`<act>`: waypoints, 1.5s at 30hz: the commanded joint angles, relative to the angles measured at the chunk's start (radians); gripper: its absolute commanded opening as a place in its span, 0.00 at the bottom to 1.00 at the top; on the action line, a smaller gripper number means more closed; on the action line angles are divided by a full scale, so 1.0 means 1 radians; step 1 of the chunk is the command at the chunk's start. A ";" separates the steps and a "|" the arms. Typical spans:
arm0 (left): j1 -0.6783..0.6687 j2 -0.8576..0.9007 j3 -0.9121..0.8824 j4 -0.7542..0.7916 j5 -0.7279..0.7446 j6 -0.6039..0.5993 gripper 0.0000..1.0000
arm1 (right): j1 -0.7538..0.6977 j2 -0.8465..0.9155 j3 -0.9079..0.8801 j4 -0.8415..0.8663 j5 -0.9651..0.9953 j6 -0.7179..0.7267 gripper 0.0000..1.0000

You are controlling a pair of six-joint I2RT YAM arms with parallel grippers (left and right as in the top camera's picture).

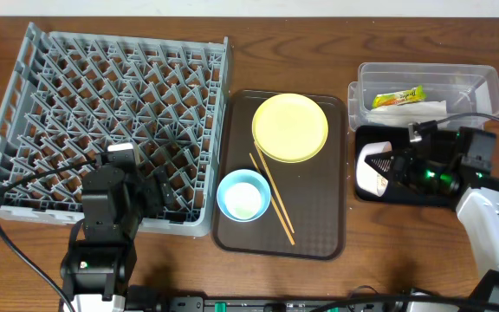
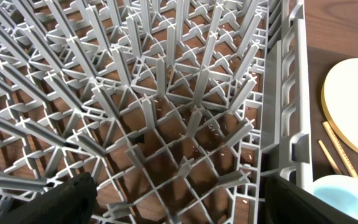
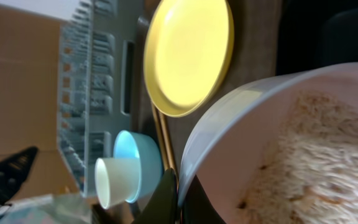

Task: Sort waste into correct bins and load items into the dishwasher
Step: 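Tilt the bowl with the right gripper to dump rice onto the black tray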

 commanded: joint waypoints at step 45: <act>0.001 -0.001 0.023 -0.002 -0.002 -0.009 0.89 | -0.456 0.254 -0.125 0.878 -0.579 0.777 0.01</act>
